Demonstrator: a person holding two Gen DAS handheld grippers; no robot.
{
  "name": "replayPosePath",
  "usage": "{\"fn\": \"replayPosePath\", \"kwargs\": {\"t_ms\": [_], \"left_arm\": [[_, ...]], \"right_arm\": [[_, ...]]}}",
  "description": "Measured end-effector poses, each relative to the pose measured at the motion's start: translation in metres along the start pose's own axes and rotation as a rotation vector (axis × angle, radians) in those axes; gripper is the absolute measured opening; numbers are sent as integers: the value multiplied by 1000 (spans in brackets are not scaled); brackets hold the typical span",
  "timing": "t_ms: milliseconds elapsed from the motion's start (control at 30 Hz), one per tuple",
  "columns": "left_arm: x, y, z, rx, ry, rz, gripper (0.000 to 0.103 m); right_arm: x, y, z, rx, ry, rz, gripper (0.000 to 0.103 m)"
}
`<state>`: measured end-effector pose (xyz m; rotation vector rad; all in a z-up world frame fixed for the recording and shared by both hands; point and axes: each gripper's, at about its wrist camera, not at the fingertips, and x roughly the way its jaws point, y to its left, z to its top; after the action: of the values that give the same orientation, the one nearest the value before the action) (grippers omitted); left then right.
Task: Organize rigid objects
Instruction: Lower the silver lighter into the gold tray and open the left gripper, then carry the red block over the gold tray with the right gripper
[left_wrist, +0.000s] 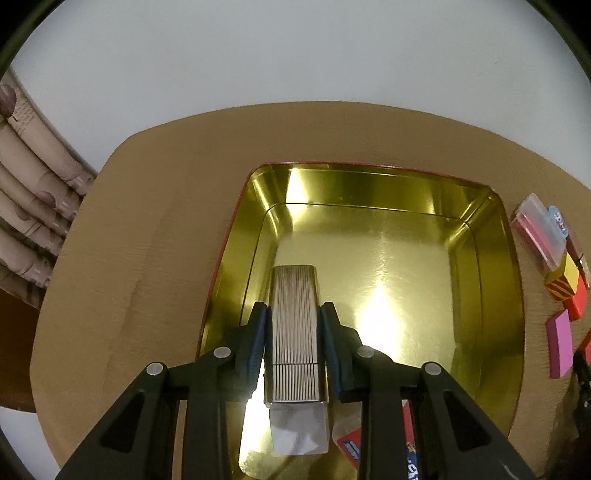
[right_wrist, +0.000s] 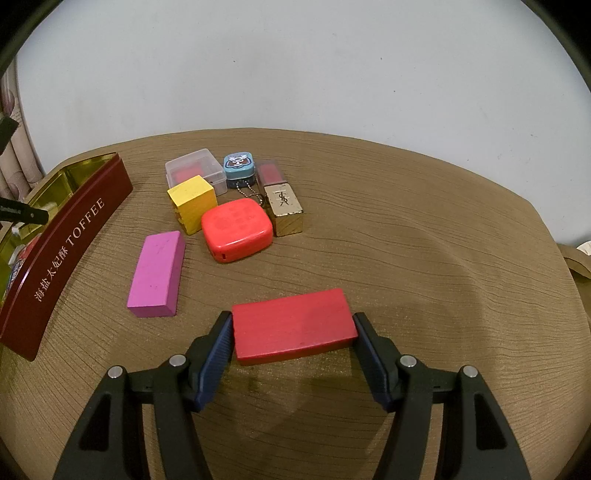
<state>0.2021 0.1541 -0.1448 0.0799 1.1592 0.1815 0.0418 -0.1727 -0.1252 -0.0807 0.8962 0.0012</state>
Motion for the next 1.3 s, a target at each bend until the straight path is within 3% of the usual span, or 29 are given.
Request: {"fn": "replayPosePath", "kwargs": {"t_ms": [367,833,1300], "left_arm": [[-5,5,-2,4,-17,-26,28],[-60,-21,-33,62,-124,-29,33],[-87,-27,-77,114,-194,2,51]], "right_arm": [[0,1,-1,-2,-1,-1,66],[0,1,-1,-3,-1,-3,66],[1,6,1,2,14,-39,65]]}}
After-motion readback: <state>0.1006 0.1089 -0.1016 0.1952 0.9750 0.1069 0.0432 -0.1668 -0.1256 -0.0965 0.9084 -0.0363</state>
